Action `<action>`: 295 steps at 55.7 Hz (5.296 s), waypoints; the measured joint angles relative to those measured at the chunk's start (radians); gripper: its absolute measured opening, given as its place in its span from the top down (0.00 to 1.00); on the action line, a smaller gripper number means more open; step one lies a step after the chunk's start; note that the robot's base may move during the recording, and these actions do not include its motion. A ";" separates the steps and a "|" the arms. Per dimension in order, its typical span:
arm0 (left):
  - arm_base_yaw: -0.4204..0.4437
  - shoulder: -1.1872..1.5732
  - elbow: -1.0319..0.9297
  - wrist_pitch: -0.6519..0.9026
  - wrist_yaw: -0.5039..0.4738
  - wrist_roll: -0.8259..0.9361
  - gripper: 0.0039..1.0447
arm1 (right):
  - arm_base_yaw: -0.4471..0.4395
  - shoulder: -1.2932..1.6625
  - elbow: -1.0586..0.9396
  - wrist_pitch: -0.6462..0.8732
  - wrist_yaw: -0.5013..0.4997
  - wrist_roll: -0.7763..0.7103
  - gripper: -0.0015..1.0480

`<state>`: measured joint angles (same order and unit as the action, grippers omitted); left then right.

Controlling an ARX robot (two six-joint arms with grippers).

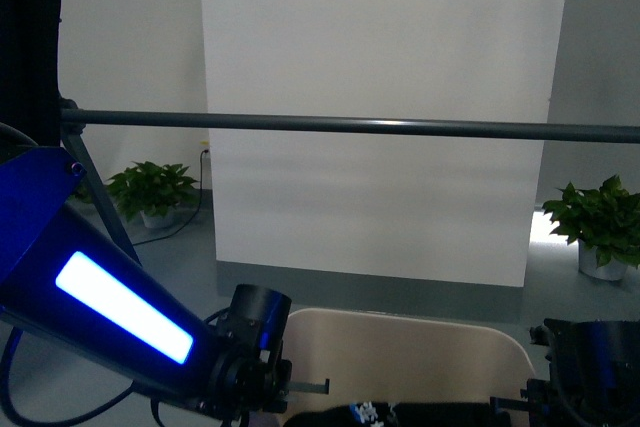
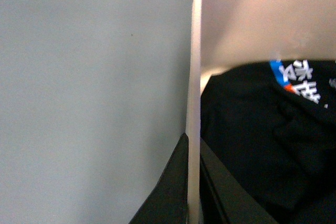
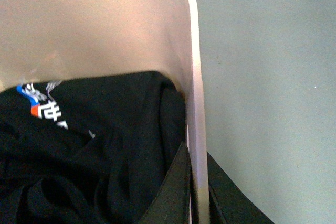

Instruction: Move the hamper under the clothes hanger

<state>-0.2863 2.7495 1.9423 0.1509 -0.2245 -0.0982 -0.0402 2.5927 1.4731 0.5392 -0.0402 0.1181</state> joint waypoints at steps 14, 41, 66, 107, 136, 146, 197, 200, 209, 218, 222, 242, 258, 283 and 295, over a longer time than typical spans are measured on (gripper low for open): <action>0.004 0.159 0.421 -0.430 0.019 -0.018 0.96 | -0.018 0.035 0.192 -0.289 -0.081 0.055 0.97; 0.005 0.427 0.903 -0.780 -0.008 -0.018 0.96 | -0.015 0.148 0.336 -0.478 -0.085 0.066 0.97; -0.012 0.292 0.684 -0.465 -0.064 -0.027 0.38 | -0.014 0.128 0.335 -0.377 0.005 0.010 0.36; -0.169 -0.495 -0.448 0.631 -0.175 0.121 0.27 | 0.136 -0.476 -0.256 0.451 0.165 -0.228 0.20; 0.032 -1.046 -1.282 0.913 -0.021 0.099 0.94 | 0.085 -0.896 -0.857 0.549 0.080 -0.135 0.86; 0.080 -1.153 -1.464 0.942 0.027 0.097 0.97 | 0.046 -0.987 -1.017 0.602 0.043 -0.132 0.98; 0.283 -1.838 -1.900 0.705 0.222 0.097 0.97 | 0.040 -1.674 -1.431 0.322 0.041 -0.129 0.98; 0.283 -1.886 -1.908 0.667 0.225 0.097 0.97 | 0.040 -1.723 -1.440 0.282 0.041 -0.129 0.98; 0.283 -2.035 -1.924 0.539 0.225 0.097 0.97 | 0.040 -1.873 -1.461 0.155 0.041 -0.128 0.98; 0.284 -2.150 -1.924 0.438 0.224 0.097 0.97 | 0.040 -1.987 -1.467 0.053 0.041 -0.128 0.98; 0.284 -2.201 -1.924 0.391 0.224 0.097 0.97 | 0.040 -2.040 -1.468 0.006 0.041 -0.128 0.98; 0.284 -2.370 -1.925 0.232 0.224 0.097 0.97 | 0.040 -2.210 -1.468 -0.154 0.041 -0.128 0.98; 0.284 -2.493 -1.925 0.111 0.225 0.097 0.97 | 0.040 -2.333 -1.468 -0.276 0.041 -0.128 0.98; 0.284 -2.682 -1.925 -0.112 0.225 0.098 0.97 | 0.040 -2.511 -1.467 -0.486 0.040 -0.129 0.98; 0.284 -2.744 -1.925 -0.149 0.225 0.097 0.97 | 0.040 -2.589 -1.467 -0.538 0.039 -0.128 0.98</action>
<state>-0.0025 0.0055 0.0177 0.0021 0.0002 -0.0010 -0.0006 0.0040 0.0059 0.0010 -0.0010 -0.0101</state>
